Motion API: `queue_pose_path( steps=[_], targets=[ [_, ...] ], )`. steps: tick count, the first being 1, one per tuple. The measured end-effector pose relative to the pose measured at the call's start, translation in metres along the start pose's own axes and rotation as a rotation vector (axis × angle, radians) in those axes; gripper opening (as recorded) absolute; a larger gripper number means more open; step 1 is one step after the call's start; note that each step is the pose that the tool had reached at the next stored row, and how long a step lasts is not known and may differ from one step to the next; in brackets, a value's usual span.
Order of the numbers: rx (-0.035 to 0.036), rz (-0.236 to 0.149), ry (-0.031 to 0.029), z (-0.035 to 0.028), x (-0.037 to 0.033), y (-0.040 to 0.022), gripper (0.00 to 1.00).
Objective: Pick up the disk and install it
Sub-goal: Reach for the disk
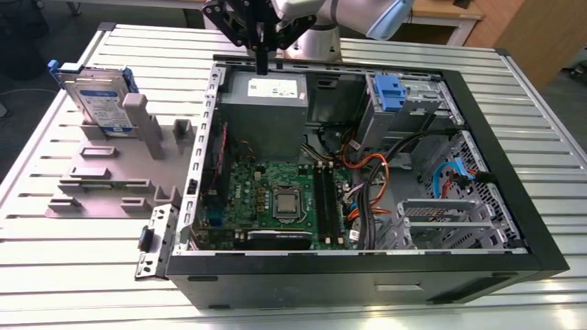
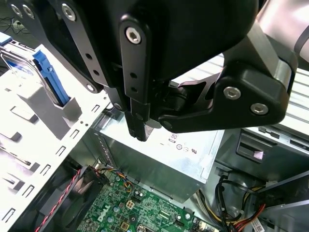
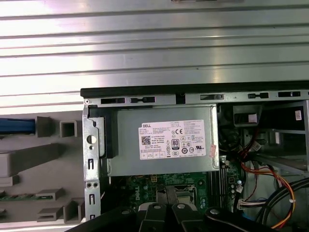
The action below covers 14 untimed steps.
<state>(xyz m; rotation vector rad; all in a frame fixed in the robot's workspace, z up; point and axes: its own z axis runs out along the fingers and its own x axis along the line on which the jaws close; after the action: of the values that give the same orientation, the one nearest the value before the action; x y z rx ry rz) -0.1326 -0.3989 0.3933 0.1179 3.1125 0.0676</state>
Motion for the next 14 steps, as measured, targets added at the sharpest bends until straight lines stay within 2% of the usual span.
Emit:
queue_pose_path(
  steps=[14],
  targets=[
    [0.0,0.0,0.0,-0.0001,0.005,-0.0004,0.11]
  ],
)
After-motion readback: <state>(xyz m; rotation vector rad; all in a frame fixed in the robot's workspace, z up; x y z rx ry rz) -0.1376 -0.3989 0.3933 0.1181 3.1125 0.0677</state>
